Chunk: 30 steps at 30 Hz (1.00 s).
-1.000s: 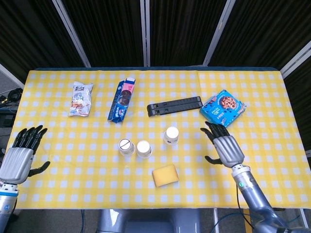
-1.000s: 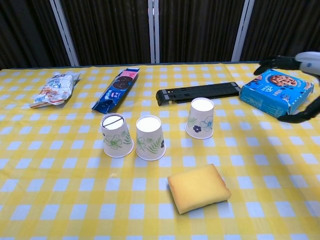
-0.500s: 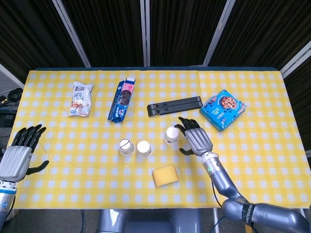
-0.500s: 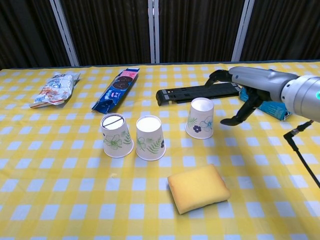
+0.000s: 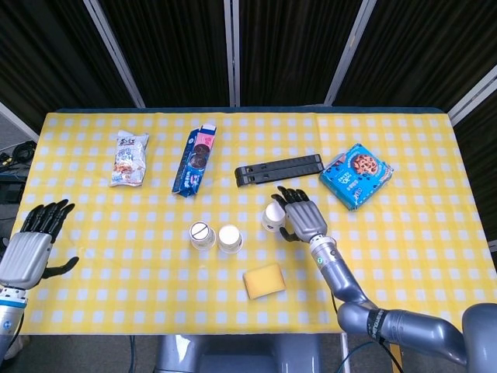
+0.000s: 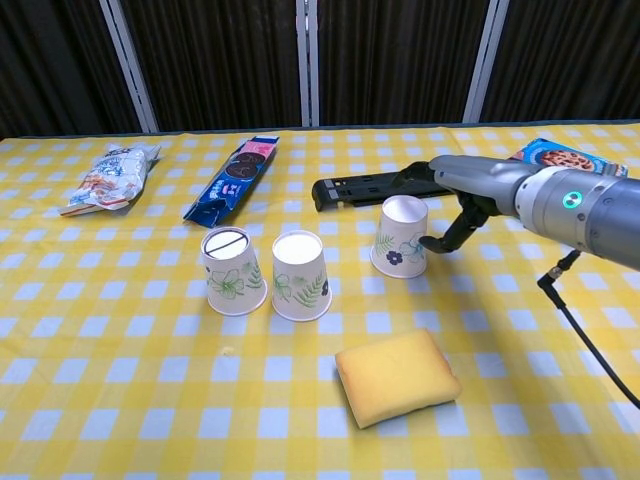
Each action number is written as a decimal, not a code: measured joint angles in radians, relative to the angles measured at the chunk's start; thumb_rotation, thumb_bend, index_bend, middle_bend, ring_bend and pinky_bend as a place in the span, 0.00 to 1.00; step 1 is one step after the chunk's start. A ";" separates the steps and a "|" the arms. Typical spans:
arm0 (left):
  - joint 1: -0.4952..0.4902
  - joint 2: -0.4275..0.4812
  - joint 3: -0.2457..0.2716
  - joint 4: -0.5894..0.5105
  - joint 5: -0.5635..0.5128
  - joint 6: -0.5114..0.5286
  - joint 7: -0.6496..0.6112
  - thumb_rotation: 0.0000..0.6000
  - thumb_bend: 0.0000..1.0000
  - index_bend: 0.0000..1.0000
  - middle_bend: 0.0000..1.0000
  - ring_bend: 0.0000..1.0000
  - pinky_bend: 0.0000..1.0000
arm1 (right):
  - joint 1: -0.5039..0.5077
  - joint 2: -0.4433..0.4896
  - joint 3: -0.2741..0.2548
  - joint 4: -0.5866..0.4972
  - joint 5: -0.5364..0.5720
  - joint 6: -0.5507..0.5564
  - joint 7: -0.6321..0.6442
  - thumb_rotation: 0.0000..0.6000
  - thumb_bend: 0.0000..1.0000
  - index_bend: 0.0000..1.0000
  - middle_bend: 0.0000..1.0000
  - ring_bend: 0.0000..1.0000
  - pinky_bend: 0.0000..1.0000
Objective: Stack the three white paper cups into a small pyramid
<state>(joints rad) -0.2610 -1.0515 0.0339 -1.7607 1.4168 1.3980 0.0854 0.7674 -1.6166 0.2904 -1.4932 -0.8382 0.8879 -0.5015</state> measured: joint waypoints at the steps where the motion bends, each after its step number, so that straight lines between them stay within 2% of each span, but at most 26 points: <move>1: 0.000 0.000 -0.001 0.001 0.000 -0.004 -0.001 1.00 0.22 0.00 0.00 0.00 0.00 | 0.006 -0.005 0.000 0.010 0.006 -0.002 -0.001 1.00 0.35 0.16 0.00 0.00 0.00; 5: 0.000 0.000 -0.007 0.004 0.001 -0.017 -0.006 1.00 0.22 0.00 0.00 0.00 0.00 | 0.025 -0.023 -0.004 0.038 0.020 -0.005 0.003 1.00 0.37 0.30 0.00 0.00 0.00; 9: 0.001 0.001 -0.012 0.005 0.001 -0.024 -0.010 1.00 0.22 0.00 0.00 0.00 0.00 | 0.029 -0.033 -0.012 0.051 0.008 0.010 0.007 1.00 0.38 0.40 0.04 0.00 0.01; 19: 0.007 0.000 -0.024 0.003 -0.008 -0.043 -0.004 1.00 0.22 0.00 0.00 0.00 0.00 | 0.022 -0.016 -0.014 -0.014 -0.049 0.090 0.027 1.00 0.37 0.42 0.06 0.00 0.03; 30: 0.013 -0.002 -0.032 -0.003 -0.018 -0.054 0.010 1.00 0.22 0.00 0.00 0.00 0.00 | 0.005 0.075 0.000 -0.254 -0.089 0.190 -0.021 1.00 0.36 0.41 0.05 0.00 0.03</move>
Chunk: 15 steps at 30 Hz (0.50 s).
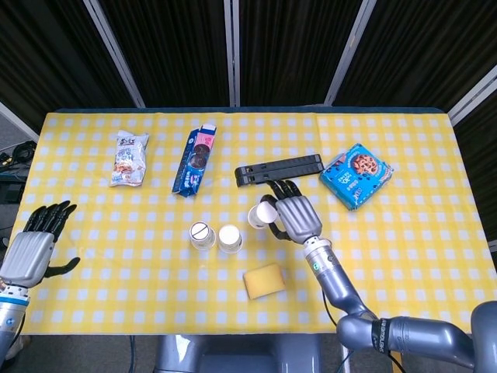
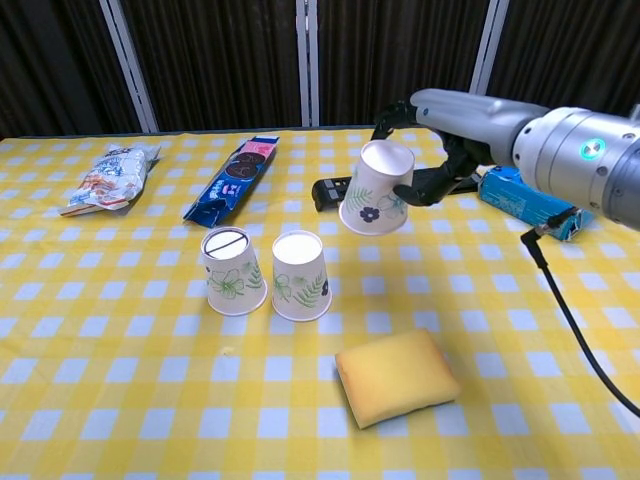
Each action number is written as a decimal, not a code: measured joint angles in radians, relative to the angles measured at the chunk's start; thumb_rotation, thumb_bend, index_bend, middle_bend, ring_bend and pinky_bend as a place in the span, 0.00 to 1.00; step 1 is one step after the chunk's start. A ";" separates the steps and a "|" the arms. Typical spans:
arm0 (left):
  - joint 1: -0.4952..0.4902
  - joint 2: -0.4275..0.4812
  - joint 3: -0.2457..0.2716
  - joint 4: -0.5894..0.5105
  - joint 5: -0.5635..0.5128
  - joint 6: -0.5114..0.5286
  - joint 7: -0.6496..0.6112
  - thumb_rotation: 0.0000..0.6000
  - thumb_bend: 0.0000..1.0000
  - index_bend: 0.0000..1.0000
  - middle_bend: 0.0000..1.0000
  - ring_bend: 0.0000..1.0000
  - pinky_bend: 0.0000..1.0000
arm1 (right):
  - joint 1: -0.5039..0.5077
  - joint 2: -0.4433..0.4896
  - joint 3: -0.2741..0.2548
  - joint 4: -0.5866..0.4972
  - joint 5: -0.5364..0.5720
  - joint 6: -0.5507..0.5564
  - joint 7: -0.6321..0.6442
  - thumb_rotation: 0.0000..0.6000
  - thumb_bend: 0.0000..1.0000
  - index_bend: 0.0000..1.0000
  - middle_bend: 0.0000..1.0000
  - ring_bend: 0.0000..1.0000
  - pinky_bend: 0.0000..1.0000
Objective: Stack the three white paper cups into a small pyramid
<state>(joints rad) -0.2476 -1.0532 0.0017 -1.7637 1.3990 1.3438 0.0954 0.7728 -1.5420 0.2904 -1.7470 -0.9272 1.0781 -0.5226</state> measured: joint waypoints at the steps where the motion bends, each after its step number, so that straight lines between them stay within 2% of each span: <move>1: 0.001 0.001 0.000 -0.001 0.001 0.002 0.000 1.00 0.22 0.00 0.00 0.00 0.00 | 0.000 0.006 0.001 -0.027 -0.002 0.009 -0.013 1.00 0.36 0.41 0.05 0.00 0.03; 8: 0.010 0.009 -0.003 -0.005 0.009 0.005 -0.015 1.00 0.22 0.00 0.00 0.00 0.00 | 0.035 0.012 0.010 -0.197 0.005 0.088 -0.163 1.00 0.36 0.41 0.05 0.00 0.03; 15: 0.011 0.014 -0.008 -0.004 0.007 -0.008 -0.028 1.00 0.22 0.00 0.00 0.00 0.00 | 0.092 -0.072 0.012 -0.209 0.059 0.124 -0.242 1.00 0.36 0.41 0.05 0.00 0.03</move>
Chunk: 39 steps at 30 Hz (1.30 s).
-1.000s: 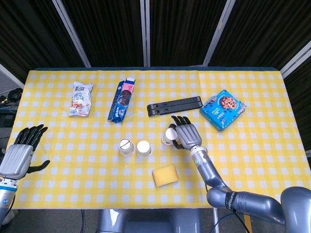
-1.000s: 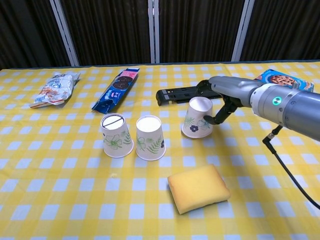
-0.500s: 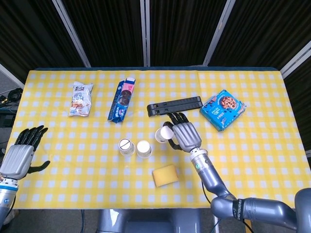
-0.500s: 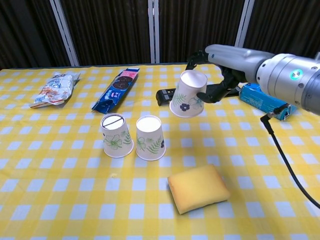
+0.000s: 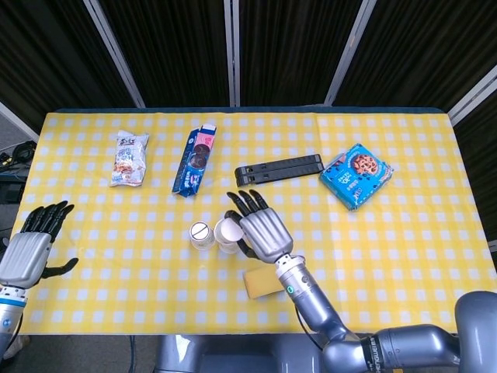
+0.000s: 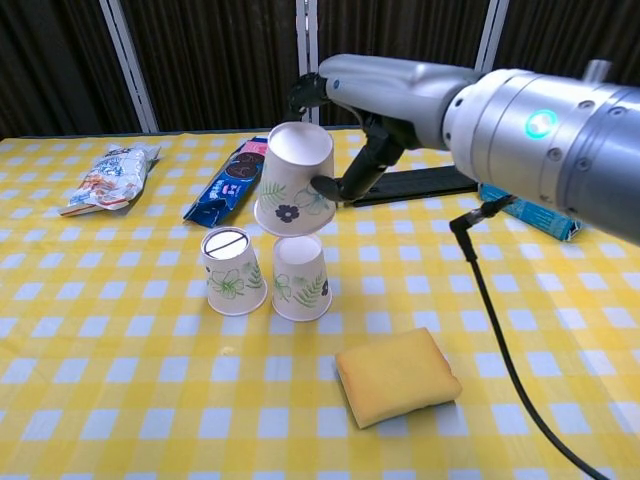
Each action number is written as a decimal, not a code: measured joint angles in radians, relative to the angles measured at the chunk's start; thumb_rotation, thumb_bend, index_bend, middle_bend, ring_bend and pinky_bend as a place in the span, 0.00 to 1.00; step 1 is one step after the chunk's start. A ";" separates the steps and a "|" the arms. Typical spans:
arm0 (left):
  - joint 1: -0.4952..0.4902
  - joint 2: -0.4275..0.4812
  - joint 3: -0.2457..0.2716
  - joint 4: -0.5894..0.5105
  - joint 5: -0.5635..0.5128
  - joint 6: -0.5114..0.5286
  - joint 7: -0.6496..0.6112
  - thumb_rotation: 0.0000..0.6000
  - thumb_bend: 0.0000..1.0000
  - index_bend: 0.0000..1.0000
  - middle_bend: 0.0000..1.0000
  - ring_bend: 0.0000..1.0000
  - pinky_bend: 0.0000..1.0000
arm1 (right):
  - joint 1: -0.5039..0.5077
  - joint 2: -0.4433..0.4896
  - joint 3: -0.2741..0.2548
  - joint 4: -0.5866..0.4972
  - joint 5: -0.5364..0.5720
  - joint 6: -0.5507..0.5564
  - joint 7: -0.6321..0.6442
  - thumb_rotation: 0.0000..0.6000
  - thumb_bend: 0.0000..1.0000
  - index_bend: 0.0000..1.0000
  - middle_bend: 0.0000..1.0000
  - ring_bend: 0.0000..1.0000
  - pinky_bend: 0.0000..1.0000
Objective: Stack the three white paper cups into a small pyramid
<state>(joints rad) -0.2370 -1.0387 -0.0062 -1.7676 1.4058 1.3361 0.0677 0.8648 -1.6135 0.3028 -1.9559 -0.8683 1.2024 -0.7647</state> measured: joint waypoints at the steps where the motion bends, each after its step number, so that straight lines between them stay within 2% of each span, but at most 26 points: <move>1: 0.000 0.001 -0.001 0.001 0.000 -0.001 -0.002 1.00 0.22 0.00 0.00 0.00 0.00 | 0.007 -0.012 0.001 0.007 0.007 0.002 -0.004 1.00 0.36 0.41 0.06 0.00 0.03; 8: -0.002 0.001 -0.006 0.010 -0.013 -0.024 -0.018 1.00 0.22 0.00 0.00 0.00 0.00 | 0.062 -0.093 0.020 0.081 0.040 0.003 -0.021 1.00 0.36 0.41 0.06 0.00 0.03; 24: -0.009 0.016 -0.018 0.025 -0.029 -0.064 -0.080 1.00 0.22 0.00 0.00 0.00 0.00 | 0.130 -0.179 0.030 0.236 0.100 -0.041 -0.018 1.00 0.35 0.41 0.05 0.00 0.03; 26: -0.010 0.017 -0.018 0.027 -0.028 -0.068 -0.084 1.00 0.22 0.00 0.00 0.00 0.00 | 0.135 -0.183 0.027 0.243 0.105 -0.038 -0.025 1.00 0.34 0.37 0.02 0.00 0.01; 29: -0.010 0.018 -0.020 0.028 -0.028 -0.071 -0.090 1.00 0.22 0.00 0.00 0.00 0.00 | 0.137 -0.178 0.023 0.238 0.118 -0.038 -0.033 1.00 0.31 0.23 0.00 0.00 0.00; 32: -0.010 0.016 -0.023 0.030 -0.036 -0.072 -0.081 1.00 0.22 0.00 0.00 0.00 0.00 | 0.141 -0.169 0.022 0.222 0.132 -0.032 -0.053 1.00 0.26 0.13 0.00 0.00 0.00; 39: -0.008 0.012 -0.025 0.030 -0.033 -0.071 -0.076 1.00 0.22 0.00 0.00 0.00 0.00 | 0.144 -0.137 0.024 0.151 0.150 0.016 -0.100 1.00 0.20 0.08 0.00 0.00 0.00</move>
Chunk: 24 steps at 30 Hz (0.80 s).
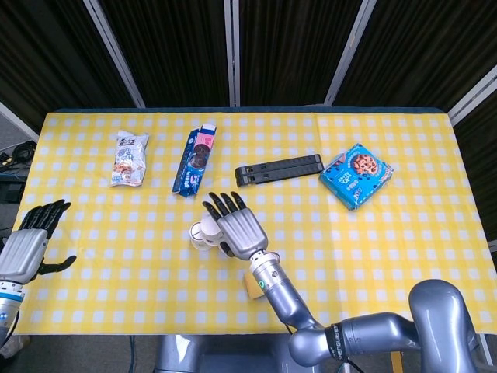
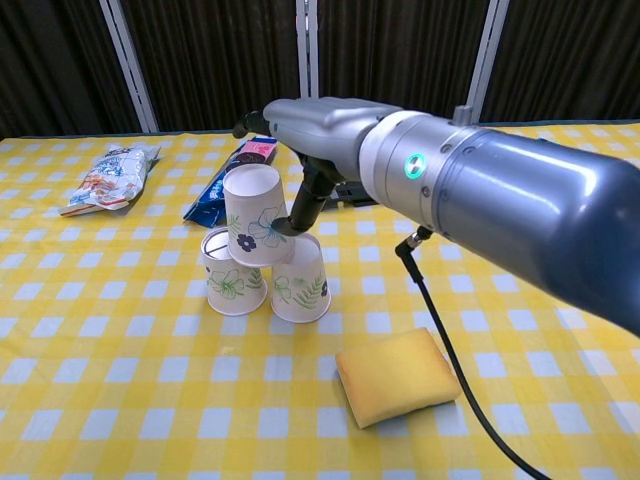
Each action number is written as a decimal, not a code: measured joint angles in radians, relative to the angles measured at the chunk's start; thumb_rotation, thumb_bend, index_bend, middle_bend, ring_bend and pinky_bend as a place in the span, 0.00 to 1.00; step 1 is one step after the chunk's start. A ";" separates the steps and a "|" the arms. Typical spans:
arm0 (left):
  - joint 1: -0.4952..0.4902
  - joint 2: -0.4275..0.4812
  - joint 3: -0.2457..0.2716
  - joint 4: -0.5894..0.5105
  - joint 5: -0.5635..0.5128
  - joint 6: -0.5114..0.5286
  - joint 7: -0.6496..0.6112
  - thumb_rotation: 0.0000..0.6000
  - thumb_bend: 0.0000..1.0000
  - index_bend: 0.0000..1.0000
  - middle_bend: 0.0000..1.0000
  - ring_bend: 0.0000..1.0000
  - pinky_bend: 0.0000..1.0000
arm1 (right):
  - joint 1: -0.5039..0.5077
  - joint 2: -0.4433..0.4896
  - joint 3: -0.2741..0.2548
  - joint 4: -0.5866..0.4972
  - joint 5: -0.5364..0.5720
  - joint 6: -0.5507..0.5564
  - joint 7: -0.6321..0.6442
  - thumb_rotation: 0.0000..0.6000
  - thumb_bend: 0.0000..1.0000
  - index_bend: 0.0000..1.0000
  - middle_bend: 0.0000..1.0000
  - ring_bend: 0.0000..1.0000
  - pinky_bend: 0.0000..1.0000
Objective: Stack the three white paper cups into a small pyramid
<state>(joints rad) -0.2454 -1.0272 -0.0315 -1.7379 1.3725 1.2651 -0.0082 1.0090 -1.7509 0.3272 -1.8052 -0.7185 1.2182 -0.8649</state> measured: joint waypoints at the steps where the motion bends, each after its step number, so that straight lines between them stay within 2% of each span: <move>1: 0.001 0.000 0.000 0.000 -0.001 0.000 0.000 1.00 0.22 0.00 0.00 0.00 0.00 | -0.002 0.007 -0.001 -0.012 0.002 0.008 -0.005 1.00 0.20 0.08 0.00 0.00 0.00; 9: 0.004 0.002 -0.003 0.000 -0.006 0.002 0.004 1.00 0.22 0.00 0.00 0.00 0.00 | -0.054 0.123 -0.022 -0.126 -0.020 0.096 -0.025 1.00 0.20 0.07 0.00 0.00 0.00; 13: 0.006 -0.001 -0.002 -0.001 -0.005 0.004 0.021 1.00 0.22 0.00 0.00 0.00 0.00 | -0.116 0.221 -0.056 -0.173 -0.072 0.135 0.001 1.00 0.20 0.05 0.00 0.00 0.00; 18: 0.012 -0.016 0.000 -0.001 -0.002 0.018 0.060 1.00 0.22 0.00 0.00 0.00 0.00 | -0.239 0.374 -0.159 -0.193 -0.220 0.181 0.108 1.00 0.20 0.01 0.00 0.00 0.00; 24: 0.033 -0.059 0.010 0.022 0.021 0.064 0.102 1.00 0.21 0.00 0.00 0.00 0.00 | -0.401 0.467 -0.297 -0.118 -0.416 0.244 0.343 1.00 0.18 0.00 0.00 0.00 0.00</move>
<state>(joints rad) -0.2124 -1.0864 -0.0219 -1.7161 1.3932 1.3295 0.0935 0.6079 -1.2838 0.0303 -1.9230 -1.1349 1.4618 -0.5217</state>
